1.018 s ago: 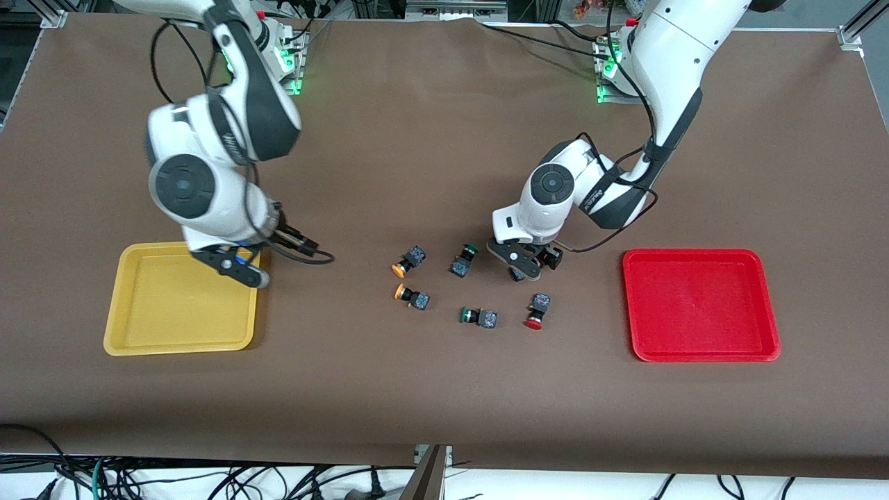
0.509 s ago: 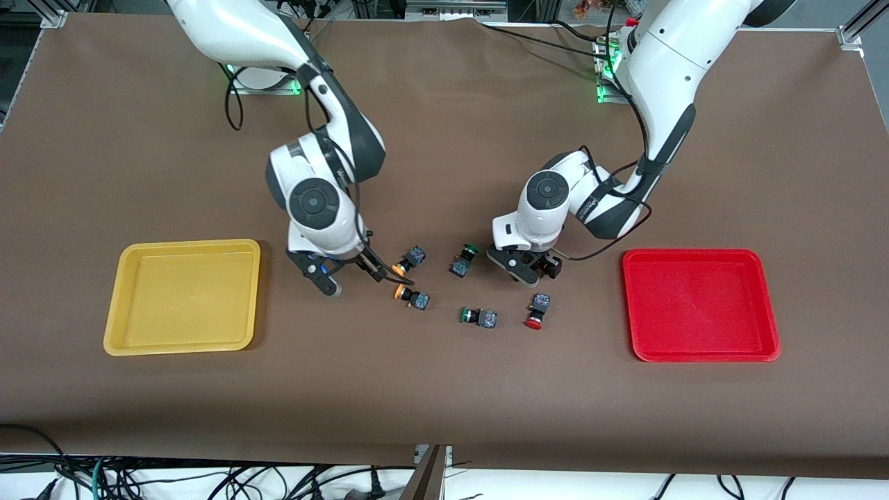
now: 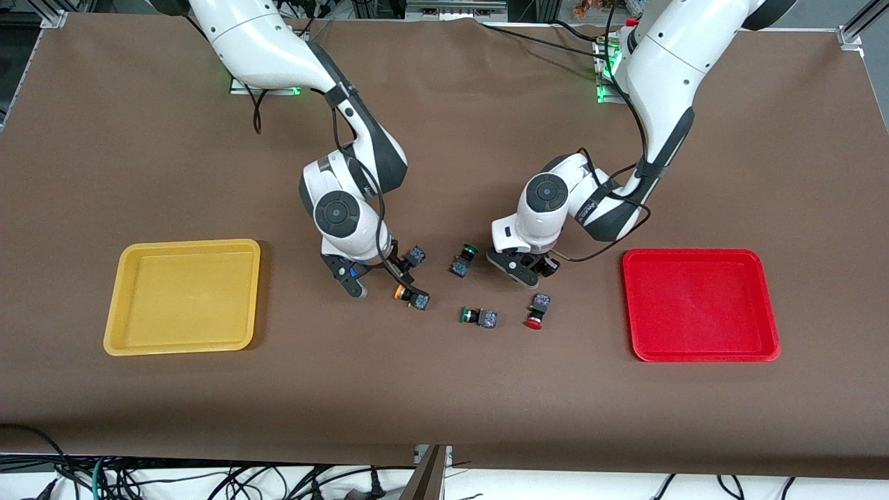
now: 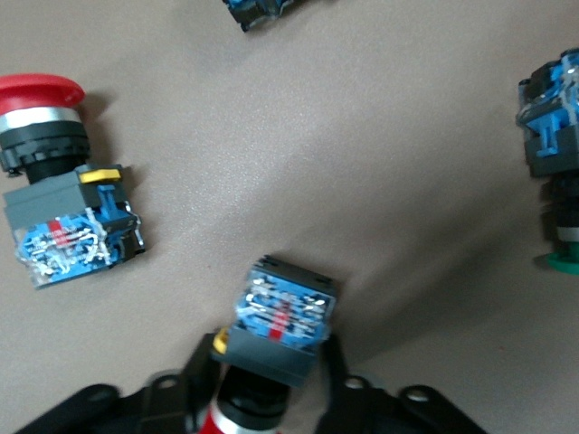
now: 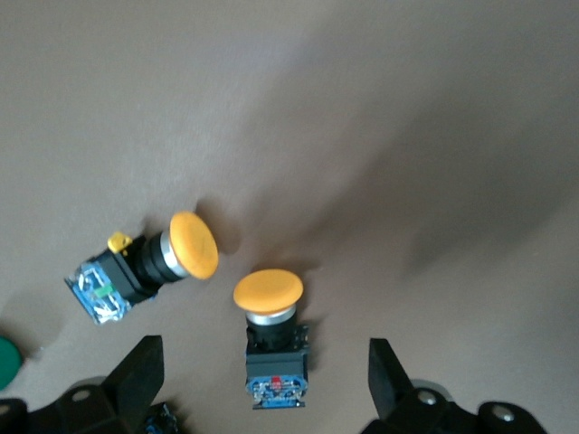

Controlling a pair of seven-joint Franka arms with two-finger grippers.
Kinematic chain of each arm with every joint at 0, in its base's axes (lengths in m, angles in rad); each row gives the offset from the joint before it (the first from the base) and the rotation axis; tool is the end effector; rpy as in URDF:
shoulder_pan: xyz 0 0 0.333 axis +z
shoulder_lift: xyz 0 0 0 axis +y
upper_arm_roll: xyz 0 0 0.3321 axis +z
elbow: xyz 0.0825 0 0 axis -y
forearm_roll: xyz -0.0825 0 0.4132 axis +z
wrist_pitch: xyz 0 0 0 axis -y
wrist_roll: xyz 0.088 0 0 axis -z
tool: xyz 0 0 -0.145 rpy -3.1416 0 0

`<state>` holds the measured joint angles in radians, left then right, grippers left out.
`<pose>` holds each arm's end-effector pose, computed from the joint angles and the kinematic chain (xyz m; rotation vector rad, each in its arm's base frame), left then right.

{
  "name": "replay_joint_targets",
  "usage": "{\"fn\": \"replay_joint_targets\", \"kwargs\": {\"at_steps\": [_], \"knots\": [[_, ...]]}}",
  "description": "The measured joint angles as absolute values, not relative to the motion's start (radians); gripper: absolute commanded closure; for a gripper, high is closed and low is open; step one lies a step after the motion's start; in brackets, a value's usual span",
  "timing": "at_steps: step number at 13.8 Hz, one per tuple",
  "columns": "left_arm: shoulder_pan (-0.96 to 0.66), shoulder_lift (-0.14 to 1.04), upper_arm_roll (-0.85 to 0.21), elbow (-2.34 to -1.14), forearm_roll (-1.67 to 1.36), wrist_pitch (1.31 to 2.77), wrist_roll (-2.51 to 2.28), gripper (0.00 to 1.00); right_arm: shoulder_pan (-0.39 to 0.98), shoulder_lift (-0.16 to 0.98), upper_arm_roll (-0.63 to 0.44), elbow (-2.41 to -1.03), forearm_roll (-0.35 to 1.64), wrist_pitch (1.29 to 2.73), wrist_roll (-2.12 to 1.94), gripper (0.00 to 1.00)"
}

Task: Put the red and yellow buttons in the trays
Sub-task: 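Grasp a red button with the left gripper while the right gripper reaches a yellow button, then carry the red button to the red tray while the right gripper grasps the yellow button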

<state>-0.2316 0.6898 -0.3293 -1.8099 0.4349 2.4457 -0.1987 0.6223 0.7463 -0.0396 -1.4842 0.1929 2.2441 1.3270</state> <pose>0.5817 -0.3464 0.1274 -2.9287 0.9515 -0.0478 0.6209 0.4275 0.1899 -2.7805 1.2633 0.1426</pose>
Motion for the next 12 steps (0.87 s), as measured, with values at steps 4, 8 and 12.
{"fn": "replay_joint_targets", "kwargs": {"at_steps": [4, 8, 12], "knots": [[-0.230, 0.691, -0.327, -1.799, 0.435, 2.446, -0.213, 0.75, 0.673, 0.789, -0.039, -1.484, 0.193, 2.290, 1.335, 0.00], [-0.190, 0.642, -0.335, -1.760, 0.435, 2.381, -0.218, 0.75, 0.690, 0.809, -0.040, -1.484, 0.193, 2.296, 1.335, 0.03], [-0.155, 0.515, -0.356, -1.755, 0.402, 2.269, -0.219, 0.75, 0.692, 0.819, -0.041, -1.484, 0.193, 2.300, 1.328, 0.40]]}}
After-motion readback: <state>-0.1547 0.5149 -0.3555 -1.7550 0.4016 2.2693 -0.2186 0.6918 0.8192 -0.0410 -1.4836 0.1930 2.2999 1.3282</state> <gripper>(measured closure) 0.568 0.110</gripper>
